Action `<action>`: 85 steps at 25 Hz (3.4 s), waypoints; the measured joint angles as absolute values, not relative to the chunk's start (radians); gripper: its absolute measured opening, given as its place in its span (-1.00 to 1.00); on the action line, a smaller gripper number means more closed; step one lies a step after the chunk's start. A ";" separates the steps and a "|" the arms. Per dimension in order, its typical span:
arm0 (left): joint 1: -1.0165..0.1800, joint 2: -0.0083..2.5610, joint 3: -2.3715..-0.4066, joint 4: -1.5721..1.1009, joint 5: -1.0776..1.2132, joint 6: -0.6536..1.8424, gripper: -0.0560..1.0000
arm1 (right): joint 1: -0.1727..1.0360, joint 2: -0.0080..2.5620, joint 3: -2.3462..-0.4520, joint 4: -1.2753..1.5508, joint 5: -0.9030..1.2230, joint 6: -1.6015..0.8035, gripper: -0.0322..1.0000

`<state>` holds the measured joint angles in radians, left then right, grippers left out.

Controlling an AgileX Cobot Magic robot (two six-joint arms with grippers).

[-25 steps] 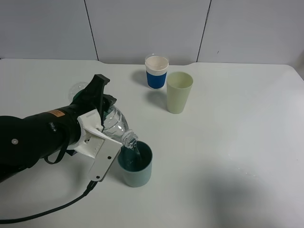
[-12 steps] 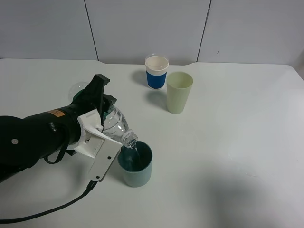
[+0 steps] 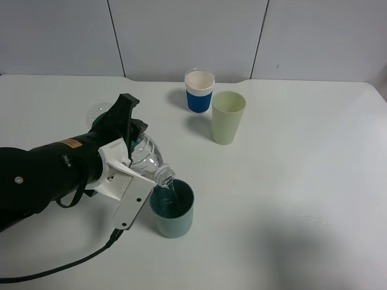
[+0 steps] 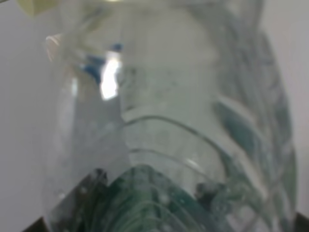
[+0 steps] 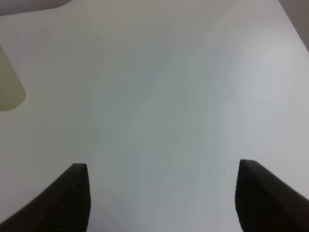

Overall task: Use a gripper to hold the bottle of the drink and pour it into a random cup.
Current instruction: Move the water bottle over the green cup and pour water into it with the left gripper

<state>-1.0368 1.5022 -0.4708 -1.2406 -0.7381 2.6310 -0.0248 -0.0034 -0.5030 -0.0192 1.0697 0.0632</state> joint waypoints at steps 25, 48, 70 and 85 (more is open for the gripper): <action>-1.037 1.502 -0.471 -1.233 -0.759 2.666 0.04 | -0.025 -0.003 -0.503 -0.019 1.070 0.063 0.29; -1.037 1.502 -0.471 -1.211 -0.795 2.682 0.04 | -0.025 -0.003 -0.503 -0.019 1.070 0.063 0.29; -1.037 1.502 -0.471 -1.154 -0.824 2.683 0.04 | -0.025 -0.003 -0.503 -0.019 1.070 0.063 0.29; -1.037 1.502 -0.471 -1.140 -0.835 2.683 0.04 | -0.025 -0.003 -0.503 -0.019 1.070 0.063 0.29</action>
